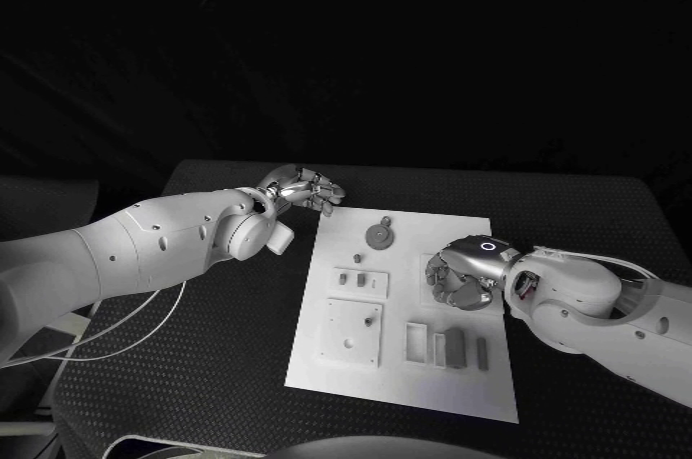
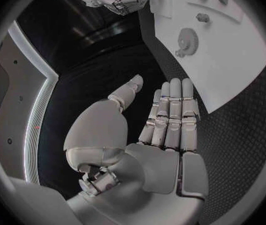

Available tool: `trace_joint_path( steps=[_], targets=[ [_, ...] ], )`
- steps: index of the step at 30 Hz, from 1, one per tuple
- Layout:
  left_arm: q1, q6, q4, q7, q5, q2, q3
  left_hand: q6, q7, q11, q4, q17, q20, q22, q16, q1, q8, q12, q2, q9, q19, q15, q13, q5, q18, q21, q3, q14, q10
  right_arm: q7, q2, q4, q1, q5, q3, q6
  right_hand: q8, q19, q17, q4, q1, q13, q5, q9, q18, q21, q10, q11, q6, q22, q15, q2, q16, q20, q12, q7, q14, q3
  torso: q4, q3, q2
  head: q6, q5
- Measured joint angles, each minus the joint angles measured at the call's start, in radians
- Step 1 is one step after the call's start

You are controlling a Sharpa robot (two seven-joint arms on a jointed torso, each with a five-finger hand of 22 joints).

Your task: Assemble the parts on the task board

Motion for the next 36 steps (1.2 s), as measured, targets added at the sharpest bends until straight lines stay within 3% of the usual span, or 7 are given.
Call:
trace_joint_path(
  steps=[6,12,29,36],
  targets=[
    [0.0,0.001,0.0,0.0,0.0,0.0,0.0,0.0,0.0,0.0,0.0,0.001,0.0,0.0,0.0,0.0,0.0,0.0,0.0,-0.001,0.0,0.0,0.0,0.0,0.0,0.0,0.0,0.0,0.0,-0.003,0.001,-0.003,-0.001,-0.008,0.0,-0.003,0.016,0.007,-0.001,-0.02,0.001,0.011,0.0,0.003,-0.001,0.004,0.03,-0.012,0.033,0.0,-0.012,0.062,0.0,-0.003,0.016,-0.006,0.013,0.005,0.0,0.0002,0.0,0.0,0.001],
    [0.0,0.001,0.0,0.0,0.0,0.0,0.0,0.0,0.0,0.0,0.0,0.001,0.0,0.0,0.0,0.0,0.0,0.0,0.0,-0.001,0.0,0.0,0.0,0.0,0.0,0.0,0.0,0.0,0.0,-0.012,0.002,-0.003,-0.002,-0.027,0.0,-0.016,0.031,0.013,-0.001,-0.028,0.023,0.033,0.0,0.006,-0.007,0.01,0.056,-0.025,0.056,0.0,-0.021,0.085,0.0,-0.009,0.031,-0.016,0.025,0.006,0.0,0.0002,0.0,-0.002,0.002],
    [0.0,0.002,-0.001,0.0,0.0,0.0,0.0,0.0,0.0,0.0,0.0,0.003,0.0,0.0,-0.004,0.0,0.0,0.0,0.0,-0.001,0.0,0.0,0.0,0.0,0.0,0.0,0.0,0.0,0.0,-0.03,-0.009,0.023,-0.004,-0.055,0.001,-0.066,0.044,0.021,-0.001,-0.031,0.031,0.058,-0.003,0.011,-0.009,0.014,0.078,-0.039,0.073,0.0,-0.035,0.094,0.0,-0.014,0.04,-0.023,0.037,0.003,-0.0006,0.0009,0.0,0.0,-0.001],
    [0.0,0.002,-0.006,0.0,0.0,0.0,0.0,0.0,0.0,0.0,0.0,0.004,0.0,0.0,-0.004,0.0,0.004,0.0,0.0,-0.002,0.0,0.0,0.0,0.0,0.0,0.0,0.0,0.0,0.0,-0.014,-0.024,0.068,-0.001,-0.038,0.024,-0.109,0.048,0.025,-0.001,-0.031,0.04,0.06,-0.003,0.012,-0.018,0.014,0.079,-0.04,0.073,0.0,-0.035,0.091,0.0,-0.018,0.04,-0.023,0.038,0.003,-0.0006,0.0009,0.0,0.004,0.002]
  ],
)
